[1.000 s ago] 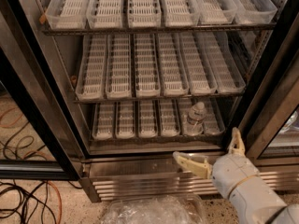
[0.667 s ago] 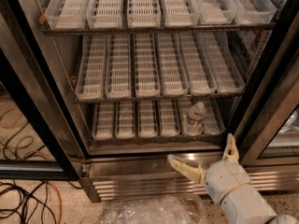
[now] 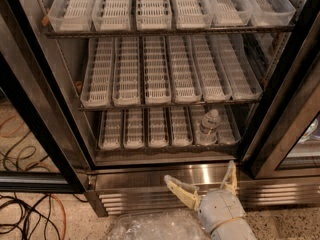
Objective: Pick water bottle from bottom shelf of fridge
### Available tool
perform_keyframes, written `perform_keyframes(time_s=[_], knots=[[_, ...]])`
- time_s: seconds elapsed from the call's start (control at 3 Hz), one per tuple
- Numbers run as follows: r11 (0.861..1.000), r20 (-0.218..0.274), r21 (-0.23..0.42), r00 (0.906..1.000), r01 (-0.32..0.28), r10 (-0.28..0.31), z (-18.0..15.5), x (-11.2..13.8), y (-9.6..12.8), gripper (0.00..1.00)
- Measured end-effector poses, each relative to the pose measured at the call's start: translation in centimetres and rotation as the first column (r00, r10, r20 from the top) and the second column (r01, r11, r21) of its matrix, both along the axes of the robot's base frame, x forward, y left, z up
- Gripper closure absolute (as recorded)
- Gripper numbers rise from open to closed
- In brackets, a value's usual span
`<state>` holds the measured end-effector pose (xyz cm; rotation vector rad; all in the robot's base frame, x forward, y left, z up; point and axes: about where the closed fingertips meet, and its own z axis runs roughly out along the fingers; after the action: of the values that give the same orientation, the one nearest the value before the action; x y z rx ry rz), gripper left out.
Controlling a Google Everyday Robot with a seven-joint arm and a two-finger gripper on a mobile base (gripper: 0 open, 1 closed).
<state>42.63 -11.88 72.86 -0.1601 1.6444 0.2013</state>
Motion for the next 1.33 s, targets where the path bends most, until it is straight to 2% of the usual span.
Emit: perform_keyframes(time_s=[0.33, 0.67, 1.0, 1.33], knots=[[1.000, 0.000, 0.000, 1.0000, 0.000, 0.000, 0.0, 0.0, 0.0, 0.00], [0.999, 0.021, -0.024, 0.9991, 0.038, -0.037, -2.8, 1.0, 0.0, 0.00], [0.994, 0.058, -0.063, 0.9947, 0.088, -0.085, -4.3, 1.9, -0.5, 0.00], [0.990, 0.128, -0.090, 0.9866, 0.113, -0.101, -5.9, 2.5, -0.8, 0.00]])
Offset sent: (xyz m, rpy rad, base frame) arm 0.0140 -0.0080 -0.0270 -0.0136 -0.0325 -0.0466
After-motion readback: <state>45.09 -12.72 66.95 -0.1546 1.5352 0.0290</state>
